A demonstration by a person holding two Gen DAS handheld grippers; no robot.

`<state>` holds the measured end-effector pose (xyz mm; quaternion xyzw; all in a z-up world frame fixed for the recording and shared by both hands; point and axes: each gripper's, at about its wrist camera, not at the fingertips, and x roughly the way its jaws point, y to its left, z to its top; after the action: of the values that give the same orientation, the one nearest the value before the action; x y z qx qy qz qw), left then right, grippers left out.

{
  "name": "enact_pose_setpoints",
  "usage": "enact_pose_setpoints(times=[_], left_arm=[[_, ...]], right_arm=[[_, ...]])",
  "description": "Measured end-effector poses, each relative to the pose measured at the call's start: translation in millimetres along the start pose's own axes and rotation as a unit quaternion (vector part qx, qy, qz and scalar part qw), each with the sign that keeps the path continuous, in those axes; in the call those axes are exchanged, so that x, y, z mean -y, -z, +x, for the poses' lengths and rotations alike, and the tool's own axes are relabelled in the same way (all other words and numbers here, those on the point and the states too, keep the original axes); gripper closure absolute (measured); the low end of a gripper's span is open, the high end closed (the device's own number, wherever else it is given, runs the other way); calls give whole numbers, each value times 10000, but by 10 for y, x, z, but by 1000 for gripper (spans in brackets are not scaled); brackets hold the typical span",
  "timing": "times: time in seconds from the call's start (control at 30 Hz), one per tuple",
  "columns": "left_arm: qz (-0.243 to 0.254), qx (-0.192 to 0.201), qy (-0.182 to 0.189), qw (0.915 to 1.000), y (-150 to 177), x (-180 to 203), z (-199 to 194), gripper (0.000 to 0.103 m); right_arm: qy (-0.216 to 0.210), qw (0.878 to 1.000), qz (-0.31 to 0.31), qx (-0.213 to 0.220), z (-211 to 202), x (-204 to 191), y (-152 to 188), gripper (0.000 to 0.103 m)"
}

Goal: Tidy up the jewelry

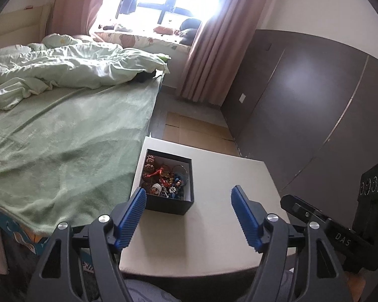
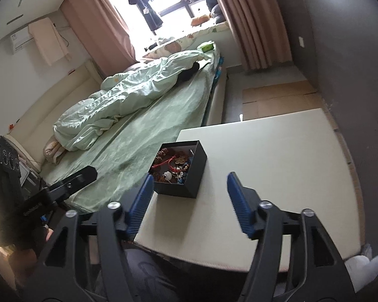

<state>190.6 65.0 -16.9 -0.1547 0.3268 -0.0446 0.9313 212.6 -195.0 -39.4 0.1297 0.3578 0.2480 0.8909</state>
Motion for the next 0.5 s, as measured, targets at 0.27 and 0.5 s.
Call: enact_pose_setpoints(times=[0.27,0.5], left_arm=[[294,372,-115,9988,132,207,-518,9],[494,564,-112,9971,269,431,-950,9]], right_arm=[[269,9993,27,239,-492,-29,178,13],[377,9987,103,339,-868,-33,325,6]])
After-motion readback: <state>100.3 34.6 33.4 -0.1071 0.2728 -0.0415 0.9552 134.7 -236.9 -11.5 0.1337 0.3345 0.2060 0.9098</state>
